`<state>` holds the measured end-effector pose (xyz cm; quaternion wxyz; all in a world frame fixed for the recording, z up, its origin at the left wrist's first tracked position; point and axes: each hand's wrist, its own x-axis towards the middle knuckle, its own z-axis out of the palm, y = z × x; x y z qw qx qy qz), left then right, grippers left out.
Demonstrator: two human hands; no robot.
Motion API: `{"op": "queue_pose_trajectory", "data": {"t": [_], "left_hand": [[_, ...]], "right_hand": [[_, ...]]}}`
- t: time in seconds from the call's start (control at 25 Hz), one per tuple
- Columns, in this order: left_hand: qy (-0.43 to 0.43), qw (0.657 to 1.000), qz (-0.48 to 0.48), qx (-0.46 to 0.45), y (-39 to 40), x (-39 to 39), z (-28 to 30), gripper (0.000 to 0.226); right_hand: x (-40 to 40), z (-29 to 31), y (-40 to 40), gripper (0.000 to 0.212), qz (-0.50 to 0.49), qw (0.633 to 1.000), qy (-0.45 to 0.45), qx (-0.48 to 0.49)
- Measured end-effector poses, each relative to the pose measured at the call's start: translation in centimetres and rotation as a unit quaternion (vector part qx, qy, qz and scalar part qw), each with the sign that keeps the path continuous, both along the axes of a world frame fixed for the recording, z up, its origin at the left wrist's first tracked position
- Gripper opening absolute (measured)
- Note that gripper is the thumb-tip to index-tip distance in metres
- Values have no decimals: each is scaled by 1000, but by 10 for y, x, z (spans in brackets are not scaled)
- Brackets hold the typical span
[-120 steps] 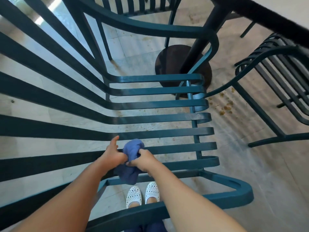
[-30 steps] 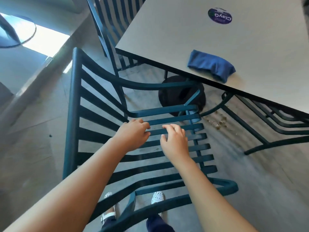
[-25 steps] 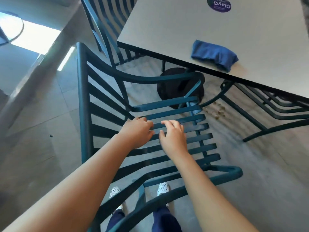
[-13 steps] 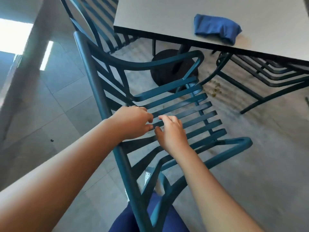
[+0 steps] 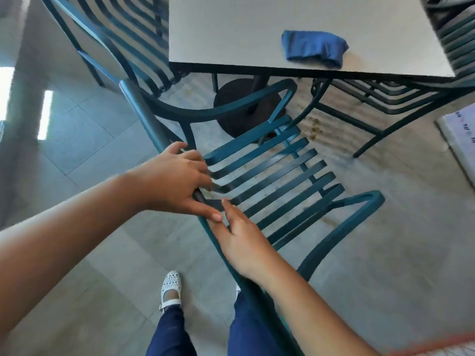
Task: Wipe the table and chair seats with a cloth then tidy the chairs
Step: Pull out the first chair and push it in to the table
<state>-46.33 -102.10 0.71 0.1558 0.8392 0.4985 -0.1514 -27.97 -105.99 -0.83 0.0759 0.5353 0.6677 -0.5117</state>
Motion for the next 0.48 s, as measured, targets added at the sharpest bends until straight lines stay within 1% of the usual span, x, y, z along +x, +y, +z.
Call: {"op": "queue_pose_trajectory", "data": {"t": [0.08, 0.12, 0.16, 0.2, 0.28, 0.32, 0.4, 0.48], "left_hand": [[33, 998, -44, -9, 11, -23, 5, 107], [47, 997, -68, -12, 18, -33, 6, 104], [56, 995, -85, -13, 23, -42, 4, 94], [53, 995, -86, -6, 27, -49, 1, 78], [20, 997, -61, 42, 34, -55, -8, 42], [4, 996, -46, 76, 36, -56, -12, 31], [2, 993, -17, 114, 35, -56, -19, 23], [24, 992, 1, 120, 31, -52, -22, 22]], "right_hand": [[-9, 3, -17, 77, -27, 1000, -14, -2], [-11, 5, -25, 77, -32, 998, -40, 23], [-13, 8, -32, 74, -26, 995, -76, 64], [-13, 9, -39, 69, -23, 987, -113, 108], [-8, 10, -50, 54, -48, 970, -178, 157], [-6, 9, -55, 45, -71, 962, -204, 166], [-4, 7, -64, 36, -106, 945, -249, 186], [-3, 3, -69, 36, -111, 933, -264, 220]]}}
